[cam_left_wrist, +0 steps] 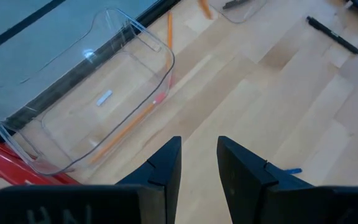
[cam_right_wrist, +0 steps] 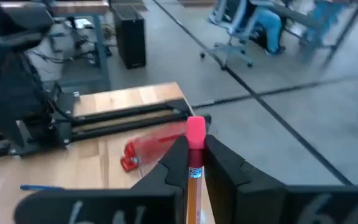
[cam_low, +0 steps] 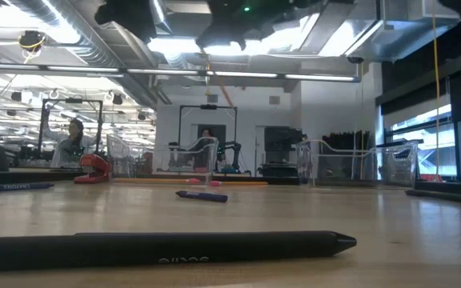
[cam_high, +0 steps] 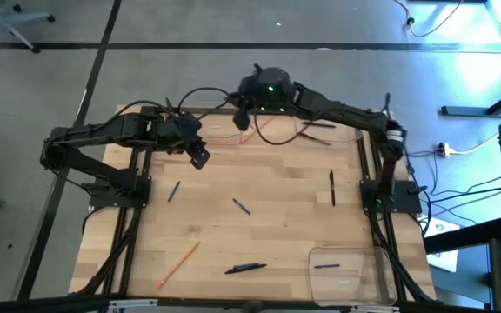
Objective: Sort crayons/erasers/pens/pencils in bins
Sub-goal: Put the yellow pencil into the top left transparent bin
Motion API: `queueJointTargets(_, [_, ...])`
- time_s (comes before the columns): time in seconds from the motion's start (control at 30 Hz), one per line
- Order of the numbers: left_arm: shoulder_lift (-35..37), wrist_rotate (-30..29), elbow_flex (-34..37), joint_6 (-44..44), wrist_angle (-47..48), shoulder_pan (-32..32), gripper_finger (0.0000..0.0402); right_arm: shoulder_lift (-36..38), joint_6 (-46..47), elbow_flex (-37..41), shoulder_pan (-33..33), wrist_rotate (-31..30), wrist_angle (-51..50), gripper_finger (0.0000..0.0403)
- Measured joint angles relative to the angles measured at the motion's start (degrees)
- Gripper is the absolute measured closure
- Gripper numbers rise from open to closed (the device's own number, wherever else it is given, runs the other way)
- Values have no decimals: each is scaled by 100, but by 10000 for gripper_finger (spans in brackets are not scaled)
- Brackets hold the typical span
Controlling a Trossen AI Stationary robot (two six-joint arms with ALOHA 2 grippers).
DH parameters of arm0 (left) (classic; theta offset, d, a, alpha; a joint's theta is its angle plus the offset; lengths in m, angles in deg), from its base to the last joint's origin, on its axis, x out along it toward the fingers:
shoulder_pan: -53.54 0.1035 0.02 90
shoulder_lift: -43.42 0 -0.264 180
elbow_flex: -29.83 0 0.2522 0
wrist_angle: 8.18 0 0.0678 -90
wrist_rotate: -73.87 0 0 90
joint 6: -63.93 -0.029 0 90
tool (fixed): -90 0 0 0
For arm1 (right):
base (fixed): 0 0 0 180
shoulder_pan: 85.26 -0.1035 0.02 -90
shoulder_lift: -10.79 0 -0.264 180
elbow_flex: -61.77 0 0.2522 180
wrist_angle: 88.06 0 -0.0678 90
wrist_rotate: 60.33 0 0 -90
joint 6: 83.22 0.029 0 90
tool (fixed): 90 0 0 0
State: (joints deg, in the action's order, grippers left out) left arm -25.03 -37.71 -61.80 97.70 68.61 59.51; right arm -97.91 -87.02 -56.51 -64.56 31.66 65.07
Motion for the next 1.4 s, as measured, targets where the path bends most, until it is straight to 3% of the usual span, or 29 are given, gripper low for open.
queueJointTargets(0.17, [42,-9,-3,112,105,-32,305,-678,-356,-832,92,428,17,366])
queueJointTargets(0.37, [216,-71,-9,358,113,-183,305,-1348,-481,-1256,166,854,266,366])
queueJointTargets(0.83, [360,-328,-9,364,85,-278,305,-2370,-918,-1287,284,866,1063,366])
queueJointTargets(1.4, [358,-328,-4,360,87,-275,305,-2717,-876,-1284,282,866,1045,366])
